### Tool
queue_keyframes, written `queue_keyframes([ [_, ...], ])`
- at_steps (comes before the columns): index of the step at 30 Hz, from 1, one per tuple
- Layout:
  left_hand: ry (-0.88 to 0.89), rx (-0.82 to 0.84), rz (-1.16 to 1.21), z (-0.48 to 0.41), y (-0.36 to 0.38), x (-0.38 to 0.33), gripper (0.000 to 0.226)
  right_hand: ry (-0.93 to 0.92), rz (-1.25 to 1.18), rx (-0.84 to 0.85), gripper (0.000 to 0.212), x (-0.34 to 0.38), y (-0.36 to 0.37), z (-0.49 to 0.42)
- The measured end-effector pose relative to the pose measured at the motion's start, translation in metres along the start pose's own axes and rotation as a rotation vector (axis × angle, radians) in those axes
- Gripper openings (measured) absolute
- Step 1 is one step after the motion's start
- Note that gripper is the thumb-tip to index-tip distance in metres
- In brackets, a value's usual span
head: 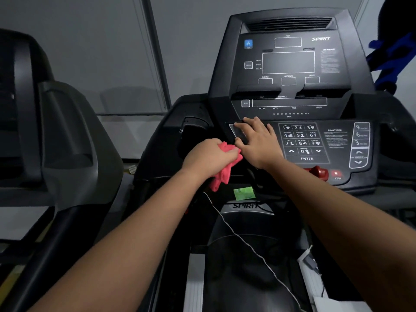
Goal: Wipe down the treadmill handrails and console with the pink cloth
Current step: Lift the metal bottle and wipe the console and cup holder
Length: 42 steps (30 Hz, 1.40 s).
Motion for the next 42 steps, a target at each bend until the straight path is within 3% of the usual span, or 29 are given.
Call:
queue_keyframes([
  [4, 0.030, -0.285, -0.458, 0.011, 0.008, -0.014, 0.032, -0.003, -0.007, -0.001, 0.049, -0.001, 0.001, 0.000],
  [7, 0.011, -0.362, -0.849, 0.012, 0.020, -0.022, 0.024, 0.000, -0.005, -0.009, 0.048, -0.001, 0.000, 0.000],
  [15, -0.128, -0.237, -1.215, 0.005, 0.030, -0.035, 0.024, 0.004, -0.020, -0.002, 0.048, -0.001, 0.000, 0.000],
  [19, -0.079, -0.144, -1.335, 0.004, 0.031, -0.040, 0.020, 0.002, -0.029, 0.007, 0.048, -0.002, -0.001, 0.001],
  [23, 0.319, -0.154, -1.263, 0.011, 0.031, -0.034, 0.016, 0.000, -0.025, 0.011, 0.048, -0.002, -0.001, 0.001],
  [26, 0.754, -0.318, -1.244, 0.017, 0.028, -0.015, 0.025, 0.008, -0.019, -0.003, 0.048, -0.001, -0.001, 0.001],
  [28, 0.974, -0.356, -1.093, 0.016, 0.027, 0.003, 0.024, 0.014, -0.009, -0.010, 0.048, -0.001, 0.000, 0.001],
  [30, 1.067, -0.313, -0.820, 0.016, 0.016, 0.011, 0.019, 0.019, -0.005, -0.016, 0.048, -0.001, 0.000, 0.001],
  [32, 0.983, -0.205, -0.570, 0.013, 0.006, 0.011, 0.018, 0.022, -0.002, -0.020, 0.048, -0.001, 0.001, 0.001],
  [35, 0.585, -0.008, -0.227, 0.011, -0.008, 0.007, 0.023, 0.034, 0.008, -0.016, 0.047, 0.002, 0.002, 0.002],
  [37, 0.373, 0.100, -0.126, 0.008, -0.012, 0.006, 0.023, 0.037, 0.017, -0.017, 0.047, 0.004, 0.002, 0.002],
  [42, 0.265, 0.226, 0.093, 0.000, -0.015, 0.008, 0.035, 0.032, 0.033, -0.004, 0.046, 0.004, 0.001, 0.003],
])
Point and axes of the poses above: each hand's wrist, its own z-axis away from the middle knuckle, its own y-axis out of the palm, x = y × z, the point moved 3 cm from there along -z, towards the middle knuckle, and after that the axes turned 11 degrees about x, right-handed, at the moved point
